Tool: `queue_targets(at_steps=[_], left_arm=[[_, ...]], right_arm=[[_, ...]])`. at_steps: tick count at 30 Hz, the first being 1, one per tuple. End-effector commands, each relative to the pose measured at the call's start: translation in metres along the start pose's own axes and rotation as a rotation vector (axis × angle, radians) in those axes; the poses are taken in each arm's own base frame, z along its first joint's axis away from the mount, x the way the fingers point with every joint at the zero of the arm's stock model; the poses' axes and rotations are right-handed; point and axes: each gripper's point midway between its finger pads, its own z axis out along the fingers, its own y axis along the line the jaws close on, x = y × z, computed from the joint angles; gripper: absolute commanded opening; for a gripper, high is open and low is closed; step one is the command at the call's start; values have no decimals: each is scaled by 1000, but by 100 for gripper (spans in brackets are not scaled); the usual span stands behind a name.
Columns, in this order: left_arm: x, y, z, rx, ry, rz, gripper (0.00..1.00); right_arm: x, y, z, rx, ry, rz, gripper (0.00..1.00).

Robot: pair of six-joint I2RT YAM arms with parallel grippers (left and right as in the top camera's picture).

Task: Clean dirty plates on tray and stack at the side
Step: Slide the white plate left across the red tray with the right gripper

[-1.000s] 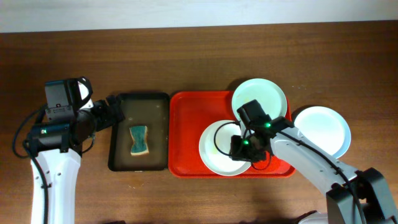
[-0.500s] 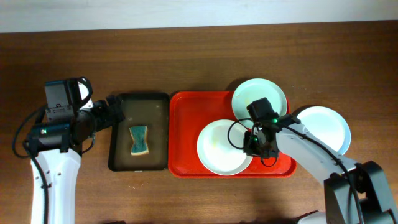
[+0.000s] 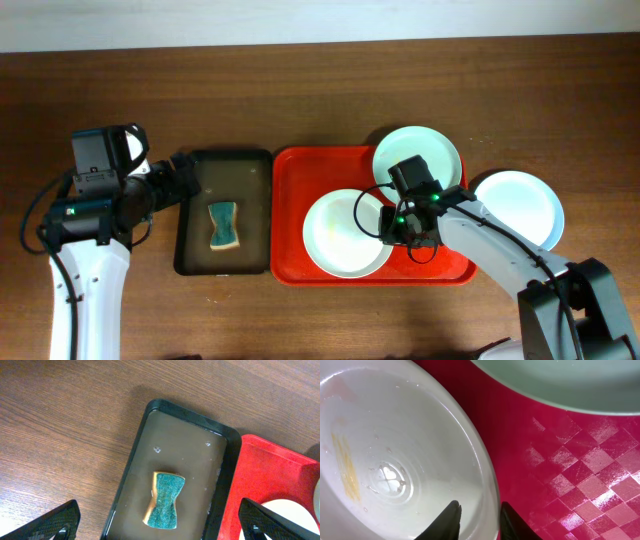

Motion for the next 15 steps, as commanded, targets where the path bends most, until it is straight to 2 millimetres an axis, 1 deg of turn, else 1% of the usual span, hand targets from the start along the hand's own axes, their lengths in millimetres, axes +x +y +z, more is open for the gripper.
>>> queue_targets(at_steps=[1,2,5,7,8,9,11,13,15], left_arm=[[-4,-2,-5,14,-18,-1,99],[-4,-2,-5,14,-18,-1,99],[-4,-2,-5,14,-18,-1,99],[-4,-3,-5,14,-18,-1,99],[-4,-2,-5,14,-18,-1,99],[-4,-2,-5,14,-18,-1,99],[-4,-2,-5,14,-18,-1,99],[-4,-2,-5,14,-18,-1,99],[-4,-2,-5,14,-18,-1,99]], right_arm=[[7,-8,6,40,19,-1,28],[9,-13,8,56,21,1,28],[16,-18,15,58,24,1,27],[13,-16,16,49,12,-1,9],[10,-13,16,34,-1,1,4],[6,-9,16,17,-15,18,4],[-7,11,15,-82,-56,7,4],[-17,17,14,-103,-101,-2,4],[-23,16,13,-101,-123,77,4]])
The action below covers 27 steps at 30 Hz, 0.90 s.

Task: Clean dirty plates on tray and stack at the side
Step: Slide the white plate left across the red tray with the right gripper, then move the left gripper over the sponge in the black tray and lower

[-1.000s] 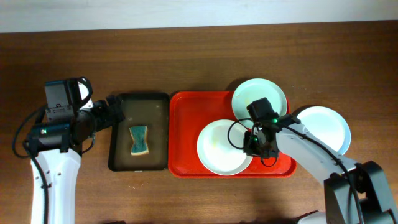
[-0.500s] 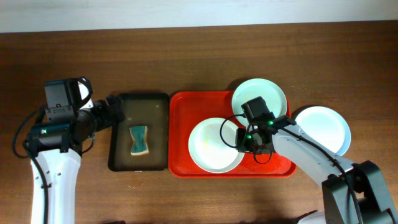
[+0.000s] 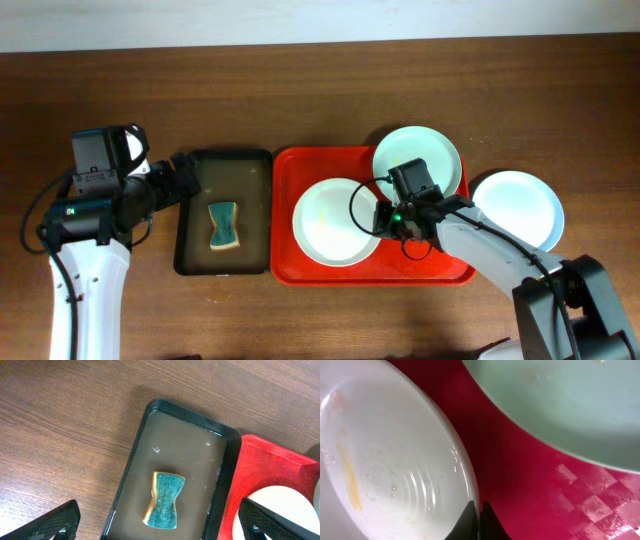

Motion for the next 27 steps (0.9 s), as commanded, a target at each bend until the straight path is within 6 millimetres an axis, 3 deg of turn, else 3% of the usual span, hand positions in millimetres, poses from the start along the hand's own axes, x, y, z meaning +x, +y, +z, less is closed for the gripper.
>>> queue_targets(at_steps=[1,5,6,8,9,10,12,14,27], left_arm=[[-4,-2,-5,14,-18,-1,99],[-4,-2,-5,14,-18,-1,99],[-4,-2,-5,14,-18,-1,99],[-4,-2,-5,14,-18,-1,99],[-4,-2,-5,14,-18,-1,99],[-4,-2,-5,14,-18,-1,99],[-4,-2,-5,14,-18,-1,99],[-4,-3,-5,14,-18,-1,99],[-4,-3,-5,15,-18,-1,99]], right_arm=[[-1,0,2,6,-11,110,4],[7,5,4,13,9,194,7],[11,7,5,20,11,176,21],[10,3,5,78,-25,148,34],[10,0,5,103,-37,142,35],[11,-2,5,117,-36,142,33],[12,-4,5,121,-30,142,11],[12,-4,5,122,-29,142,4],[18,-2,3,116,14,-13,4]])
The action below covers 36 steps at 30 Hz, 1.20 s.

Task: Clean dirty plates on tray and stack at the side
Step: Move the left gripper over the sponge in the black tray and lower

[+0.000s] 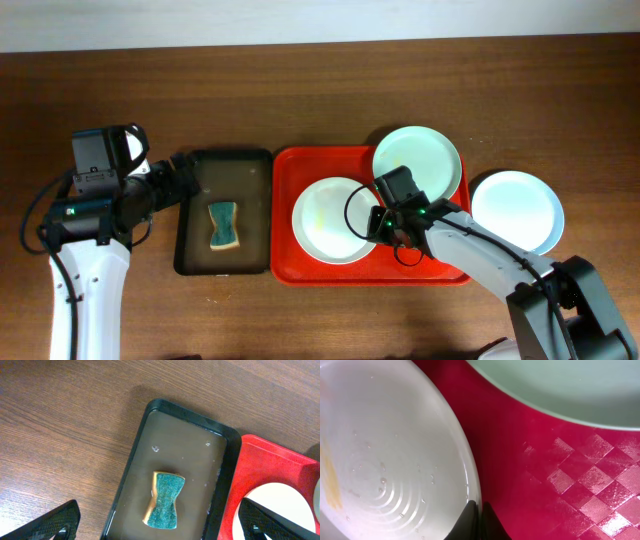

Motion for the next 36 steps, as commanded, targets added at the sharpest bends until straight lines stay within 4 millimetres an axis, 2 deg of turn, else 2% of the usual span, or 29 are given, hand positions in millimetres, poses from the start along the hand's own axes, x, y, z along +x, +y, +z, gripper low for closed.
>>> queue_targets(at_steps=[1,2,3,6,8,9,11,12,14,16,17,19,20,21,25,27,28,30,36], left_arm=[[-4,-3,-5,15,-19,-1,99],[-4,-4,-5,24,-16,-2,99],[9,-9,-6,59,42,-5,99],[26,-10,-5,71,108,29,99],[38,-11,2,75,145,83,87],[46,-14,7,79,169,100,84],[60,-24,17,88,224,139,67],[67,-30,22,94,261,163,66],[82,-41,35,98,335,205,64],[99,-53,51,99,413,252,71],[107,-56,58,96,448,269,72],[125,-63,75,84,528,300,72],[131,-66,82,81,552,315,74],[136,-69,89,80,568,329,75],[141,-74,114,60,579,298,75],[141,-74,120,57,577,299,70],[141,-70,122,37,579,304,66],[139,-59,127,-27,569,321,66],[130,-43,130,-123,529,350,68]], right_arm=[[2,2,-1,4,18,-76,4],[1,2,-4,7,23,-114,4],[1,3,-5,9,27,-136,6],[3,2,-5,12,32,-141,18],[2,2,-5,12,32,-140,14],[2,2,-5,12,31,-140,13],[3,2,-5,13,32,-140,8],[3,1,-5,13,32,-140,8],[2,2,-5,13,31,-140,8],[2,2,-5,13,31,-140,9],[2,2,-5,13,31,-141,16],[3,1,-5,13,32,-141,17],[3,1,-5,13,32,-141,16],[3,1,-5,13,32,-140,4],[3,1,-5,13,32,-141,4],[3,1,-5,14,32,-141,5],[3,1,-5,14,32,-141,6],[3,1,-5,14,32,-141,11],[2,1,-5,13,31,-141,11]])
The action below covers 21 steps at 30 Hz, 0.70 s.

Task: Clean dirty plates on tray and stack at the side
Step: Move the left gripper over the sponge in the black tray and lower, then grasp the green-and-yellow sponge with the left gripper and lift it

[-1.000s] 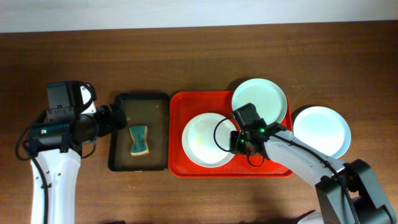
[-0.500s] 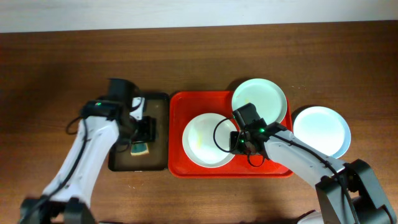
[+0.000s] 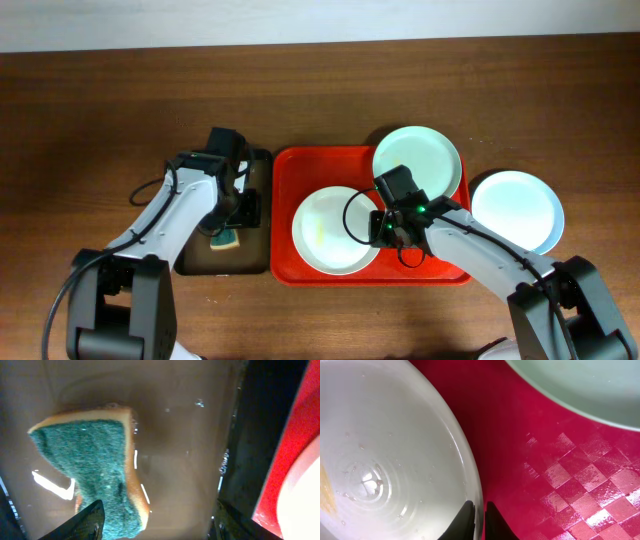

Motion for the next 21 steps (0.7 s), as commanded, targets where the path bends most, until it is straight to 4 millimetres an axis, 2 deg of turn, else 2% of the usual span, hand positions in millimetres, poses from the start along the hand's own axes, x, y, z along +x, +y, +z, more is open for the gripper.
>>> queue_targets(at_steps=[1,5,8,13,18,21], left_arm=[[-2,17,3,-89,-10,-14,68],[-7,29,2,-87,-22,-57,62],[-7,33,3,-87,-19,-70,47],[-3,35,17,-92,-7,-96,45],[-7,34,18,-88,-20,-96,41],[-7,36,18,-85,-18,-105,43]], right_arm=[[-4,3,-1,-1,-9,-12,11],[-4,3,-1,-1,-9,-12,11],[-4,2,-1,4,-8,-12,11],[-4,2,-1,4,-8,-12,11],[-4,2,-1,4,-8,-12,11],[-4,2,-1,4,-8,-12,11]])
